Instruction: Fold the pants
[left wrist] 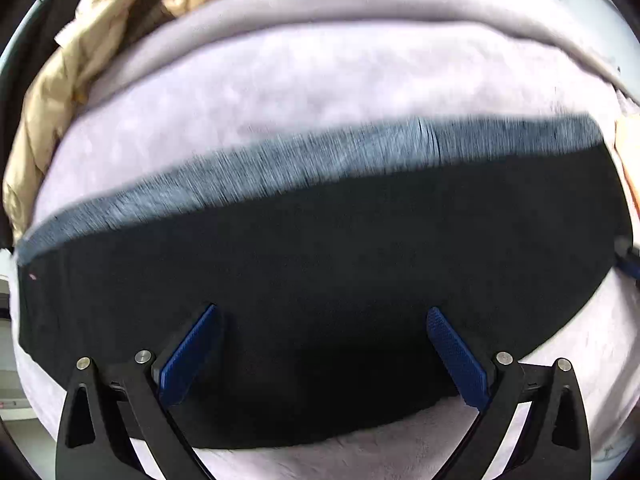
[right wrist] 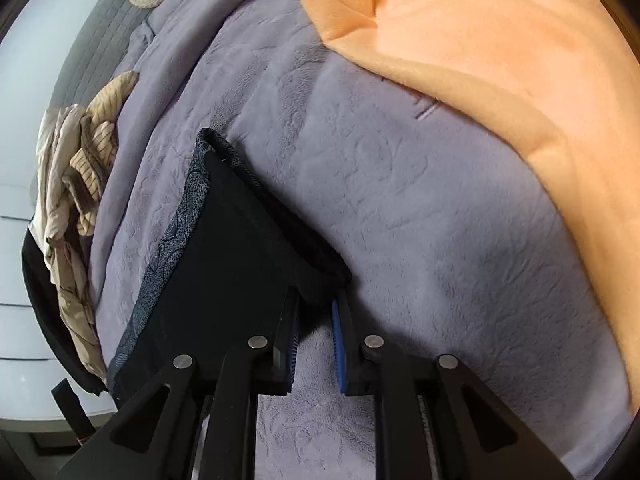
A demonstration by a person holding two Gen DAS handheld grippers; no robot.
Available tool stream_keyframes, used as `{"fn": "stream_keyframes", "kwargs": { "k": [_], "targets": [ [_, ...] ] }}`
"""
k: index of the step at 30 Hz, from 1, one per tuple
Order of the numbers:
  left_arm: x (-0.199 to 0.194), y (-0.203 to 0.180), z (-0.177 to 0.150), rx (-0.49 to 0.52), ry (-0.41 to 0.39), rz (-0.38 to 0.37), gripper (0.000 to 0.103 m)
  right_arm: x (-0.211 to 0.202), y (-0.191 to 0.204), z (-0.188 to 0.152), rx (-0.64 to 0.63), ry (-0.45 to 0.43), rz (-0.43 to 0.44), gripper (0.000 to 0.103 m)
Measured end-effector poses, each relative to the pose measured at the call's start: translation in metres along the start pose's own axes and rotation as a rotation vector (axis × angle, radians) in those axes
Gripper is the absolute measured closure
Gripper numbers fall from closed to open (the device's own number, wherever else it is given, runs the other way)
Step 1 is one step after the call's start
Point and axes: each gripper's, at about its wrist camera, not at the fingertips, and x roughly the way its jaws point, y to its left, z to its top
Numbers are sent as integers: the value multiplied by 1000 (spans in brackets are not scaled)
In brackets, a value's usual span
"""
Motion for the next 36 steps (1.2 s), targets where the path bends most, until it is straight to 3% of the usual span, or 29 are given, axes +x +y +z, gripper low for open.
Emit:
{"fn": "stream_keyframes", "kwargs": {
  "k": [3,9,15,18,23,36],
  "targets": [
    [1,10,23,-32,-51,27,0,-5,1,-2,-32,7,-5,86],
    [52,15,65,-92,-16,44,0,3,1,-1,-47,10,-23,85],
    [47,29,86,-121,-6,56,0,-9,7,-2,-74,2,-32,81],
    [30,32,80,-90,-11,58,0,-22,10,-7,-74,-12,-47,78],
    [9,22,56,-55,9,1,0,-36,7,-17,-27,-14,10,68],
    [6,-40,8,-15,92,-65,0,-17,14,-32,-11,48,95,67]
  ]
}}
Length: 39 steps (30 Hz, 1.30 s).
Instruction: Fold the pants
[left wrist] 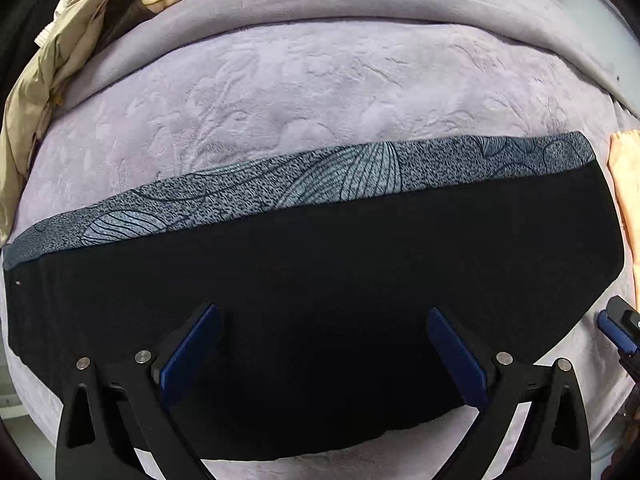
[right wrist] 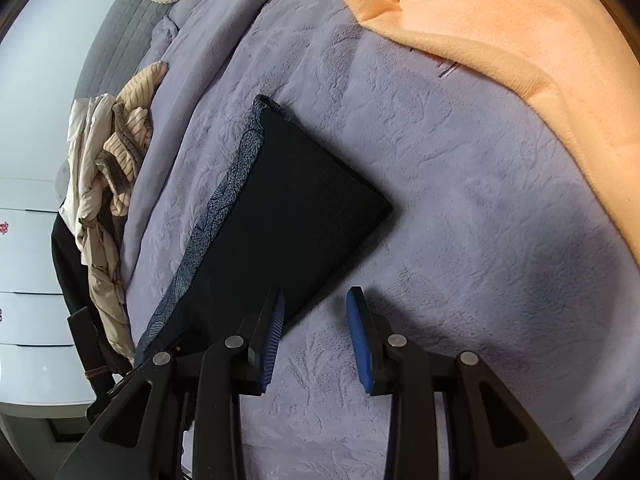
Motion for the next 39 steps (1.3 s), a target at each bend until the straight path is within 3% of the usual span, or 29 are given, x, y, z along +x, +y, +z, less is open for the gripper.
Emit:
{"fn": "stream_keyframes", "kwargs": {
  "k": [4,19,25,30,31,32,33,37,39],
  "targets": [
    [0,-19,-24,0,18,-3,0,7,-2,-1,16,10,32,67],
    [11,-39,-36,30,-11,14,0,20,-24,-2,131,-24,146,64],
    [13,-23,-26,33,-16,14,0,33,-21,9,126,-57,224,63],
    [3,-27,-29,47,-10,9,0,52,-10,25,140,-85,257,53],
    [1,-26,-26,47,4,-1,1,54,-7,27,152,-82,250,56],
    [-3,-25,-22,35,5,-13,12,54,-3,28,154,-84,241,74],
    [-11,-22,-18,19,-14,-18,21,51,2,29,143,-86,256,85],
    [-27,-24,10,-3,-127,10,21,31,22,27,46,-100,289,87],
    [-16,-32,23,-10,-118,5,21,23,31,25,11,-109,305,87]
  ]
}}
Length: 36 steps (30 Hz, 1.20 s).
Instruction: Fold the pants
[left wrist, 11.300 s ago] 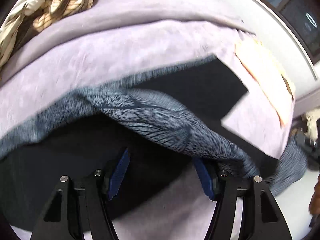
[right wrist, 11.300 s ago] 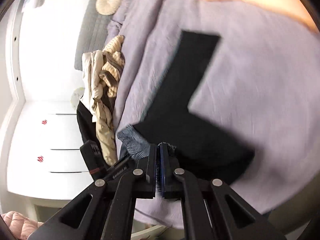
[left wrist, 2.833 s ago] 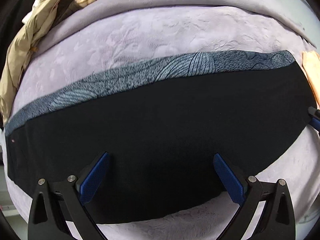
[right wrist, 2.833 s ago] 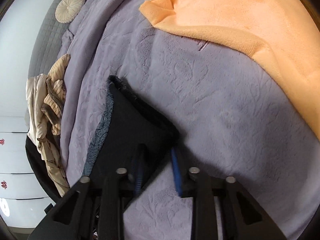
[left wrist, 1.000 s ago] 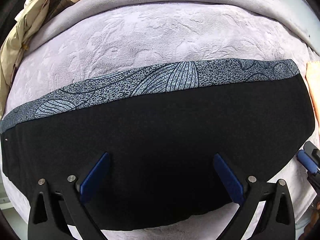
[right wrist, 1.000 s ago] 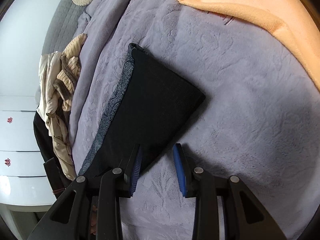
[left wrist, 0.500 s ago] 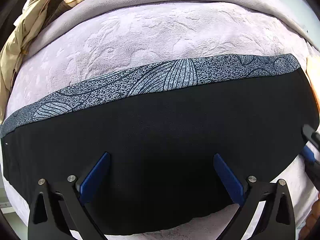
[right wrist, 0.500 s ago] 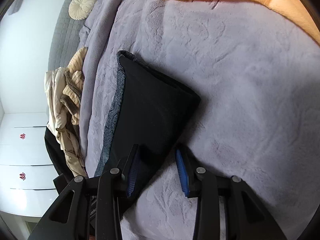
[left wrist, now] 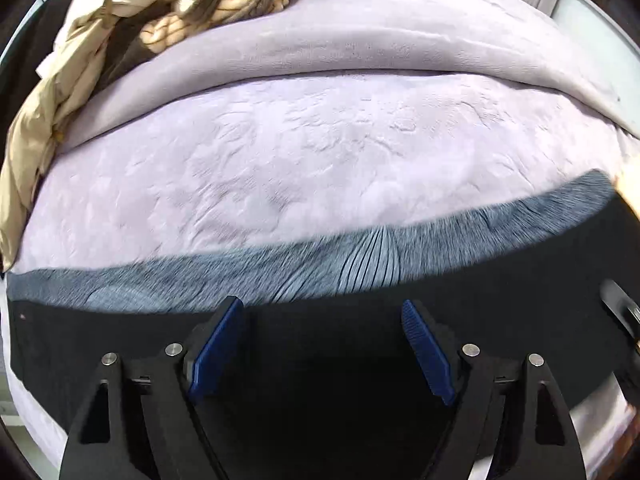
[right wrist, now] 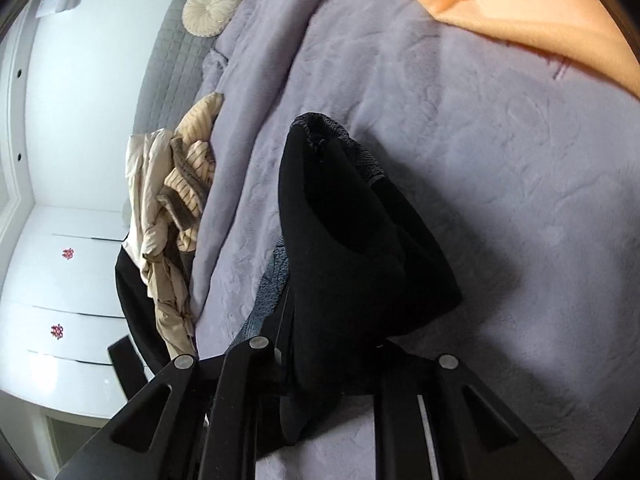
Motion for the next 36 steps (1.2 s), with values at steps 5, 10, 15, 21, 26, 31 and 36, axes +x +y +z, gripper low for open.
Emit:
{"fn": "stream_keyframes", "kwargs": {
  "k": [5,10,15,21,26,31,36],
  "targets": [
    [23,-27,-5,124,-22,65,16,-1,27,-3,-74,-5,9,89],
    [-11,7,-17,60,-11,-18,17,-10,60,-8,-177,-7,-7,89],
    [-37,56,-46,12,2,-50,17,-13,126,-38,-419,4,-76,89],
    [-60,141,-81,-78,21,-35,17,31,200,-105,-653,63,-160,89],
    [-72,223,-114,-146,40,15,17,116,234,-189,-778,181,-261,89],
    [-76,289,-137,-212,53,72,17,201,232,-273,-943,272,-498,82],
    [-80,319,-146,-240,50,81,17,196,257,-319,-1123,252,-583,50]
  ]
}}
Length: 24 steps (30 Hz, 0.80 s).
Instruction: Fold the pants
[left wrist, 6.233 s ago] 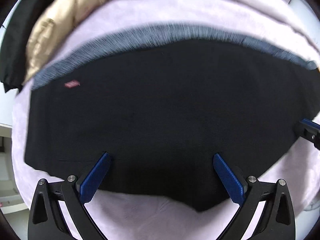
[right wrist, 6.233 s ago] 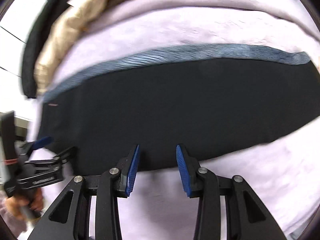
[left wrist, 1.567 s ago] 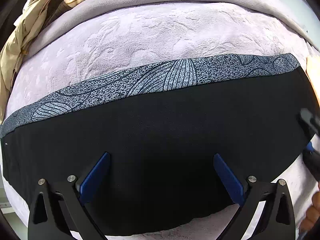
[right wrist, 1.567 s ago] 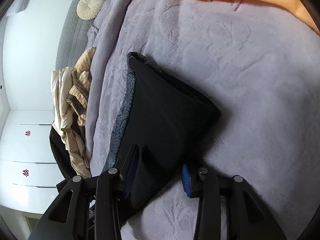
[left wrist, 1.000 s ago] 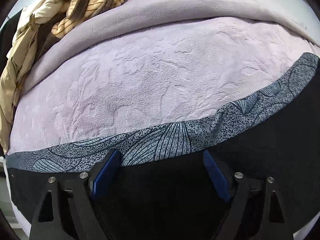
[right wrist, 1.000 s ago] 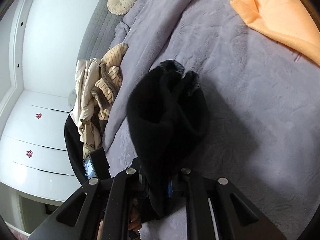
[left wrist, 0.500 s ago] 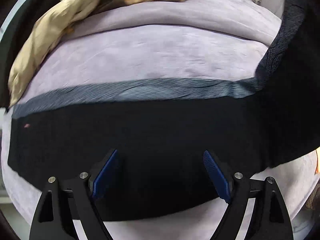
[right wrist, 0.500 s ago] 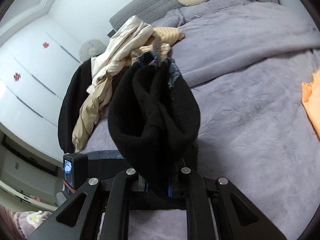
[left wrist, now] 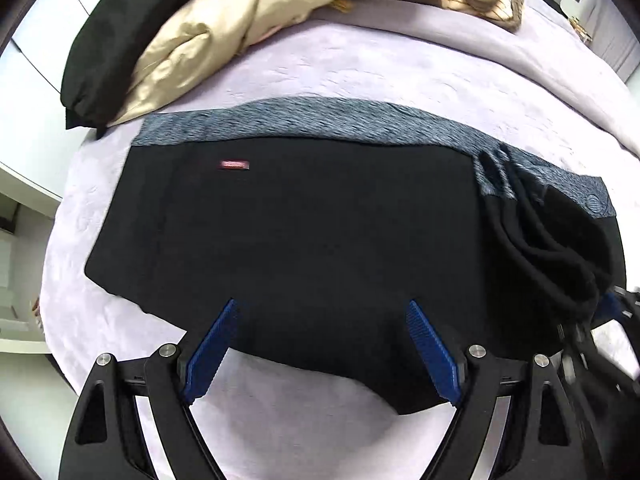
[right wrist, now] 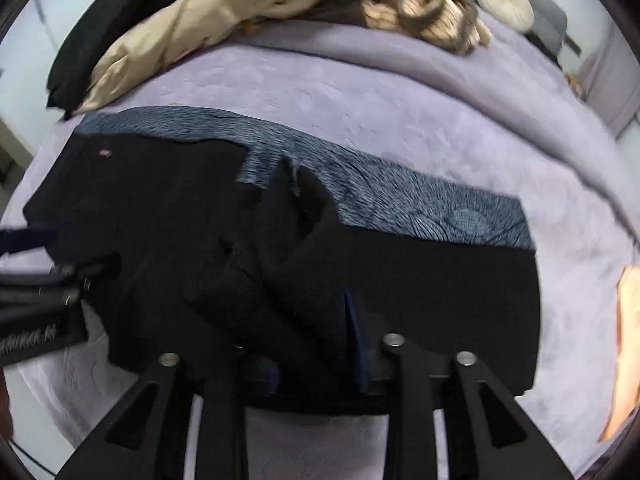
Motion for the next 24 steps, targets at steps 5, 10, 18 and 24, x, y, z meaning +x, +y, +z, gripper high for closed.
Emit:
{"fn": "stream_keyframes", "kwargs": {
  "k": [5,10,18,24],
  "targets": [
    [3,5,24,-1,14,-123,17,-51,-39,-14,180,-65,290,40],
    [1,-46,37,63,60,-284,17,-11,-158,-66,850,54,526,40],
    [41,-112,32,125,183,-291,38,47,-195,-93,1175,97,642,98],
    [16,-109,21,183,54,-172,38,33,-179,-76,1071,75,653,99]
  ]
}}
